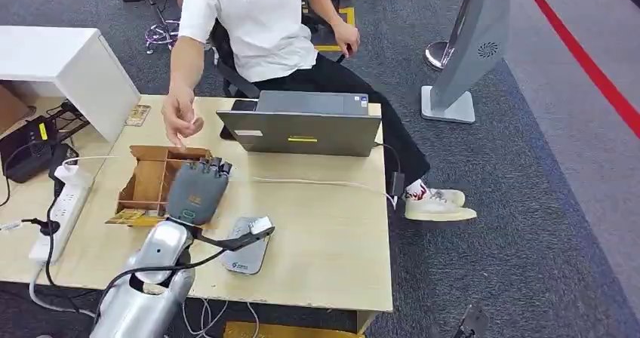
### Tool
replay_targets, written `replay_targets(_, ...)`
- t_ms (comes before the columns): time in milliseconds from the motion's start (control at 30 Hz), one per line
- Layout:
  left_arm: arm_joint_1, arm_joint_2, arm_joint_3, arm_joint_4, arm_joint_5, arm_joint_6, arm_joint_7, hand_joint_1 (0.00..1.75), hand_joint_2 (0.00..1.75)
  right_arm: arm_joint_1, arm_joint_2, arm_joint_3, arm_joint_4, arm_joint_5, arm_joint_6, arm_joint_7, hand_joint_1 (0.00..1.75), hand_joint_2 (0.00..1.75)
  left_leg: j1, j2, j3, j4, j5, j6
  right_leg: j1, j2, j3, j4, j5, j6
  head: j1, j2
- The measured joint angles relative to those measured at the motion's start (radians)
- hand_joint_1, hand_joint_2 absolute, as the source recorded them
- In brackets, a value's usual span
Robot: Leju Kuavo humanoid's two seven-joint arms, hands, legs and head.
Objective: Pass the card to the sensor for recognition and then transmit it.
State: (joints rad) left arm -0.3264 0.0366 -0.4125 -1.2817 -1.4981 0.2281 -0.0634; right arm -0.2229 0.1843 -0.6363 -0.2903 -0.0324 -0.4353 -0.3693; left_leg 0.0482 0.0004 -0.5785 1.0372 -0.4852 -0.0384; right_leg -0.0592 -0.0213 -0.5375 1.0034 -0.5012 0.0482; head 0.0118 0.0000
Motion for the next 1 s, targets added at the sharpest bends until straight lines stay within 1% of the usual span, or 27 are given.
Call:
replay_targets(100,-0.014,0.010,0.046,-0.022,0.000,-0.007,0.021,1.75,1.75,0.000,0.000,0.003,0.000,-0.002,0.000,0.002,0.00,1.75,0.000,0.000,0.000,0.000,0.000,0.000,0.000,0.000,0.000,0.000,0.000,0.000,0.000,0.000)
replay_targets(200,-0.017,0.019,0.097,-0.031,-0.001,-0.007,0.021,1.75,1.75,0.000,0.001,0.008,0.000,-0.011,0.000,0.002,0.00,1.75,0.000,0.000,0.000,0.000,0.000,0.000,0.000,0.000,0.000,0.000,0.000,0.000,0.000,0.000)
replay_targets(267,-0.020,0.023,0.117,-0.036,-0.001,-0.006,0.021,1.75,1.75,0.000,0.001,0.011,0.000,-0.012,0.000,0.002,0.00,1.75,0.000,0.000,0.000,0.000,0.000,0.000,0.000,0.000,0.000,0.000,0.000,0.000,0.000,0.000)
replay_targets(433,-0.029,0.027,0.146,-0.037,-0.002,-0.006,0.022,1.75,1.75,0.000,0.002,0.018,0.000,-0.012,0.000,0.002,0.00,1.75,0.000,0.001,0.000,0.000,0.000,0.000,0.000,0.001,-0.001,0.000,0.000,0.000,0.000,0.000)
replay_targets(833,-0.039,0.030,0.169,-0.040,-0.002,-0.005,0.023,1.75,1.75,0.000,0.002,0.020,0.000,-0.012,0.000,0.002,0.00,1.75,0.000,0.001,-0.004,0.000,-0.001,0.000,0.000,0.002,-0.005,0.000,0.000,0.000,0.000,0.000)
replay_targets(867,-0.038,0.032,0.177,-0.040,-0.003,-0.004,0.027,0.77,1.75,0.000,0.002,0.021,0.000,-0.012,0.000,0.002,0.00,1.75,0.000,0.001,-0.005,0.000,-0.001,0.000,0.000,0.002,-0.005,0.000,0.000,0.000,0.000,0.000)
replay_targets(900,-0.038,0.032,0.186,-0.040,-0.003,-0.001,0.028,0.00,1.75,0.000,0.002,0.022,0.000,-0.012,0.000,0.002,0.00,1.75,0.000,0.002,-0.005,0.000,-0.001,0.000,0.000,0.002,-0.005,0.000,0.000,0.000,0.000,0.000)
replay_targets(1000,-0.027,0.034,0.206,-0.039,-0.006,0.016,0.026,0.00,1.75,0.000,0.002,0.023,0.000,-0.013,0.000,0.001,0.00,1.75,0.000,0.002,-0.006,0.000,-0.001,0.000,0.000,0.002,-0.006,0.000,0.000,0.000,0.000,0.000)
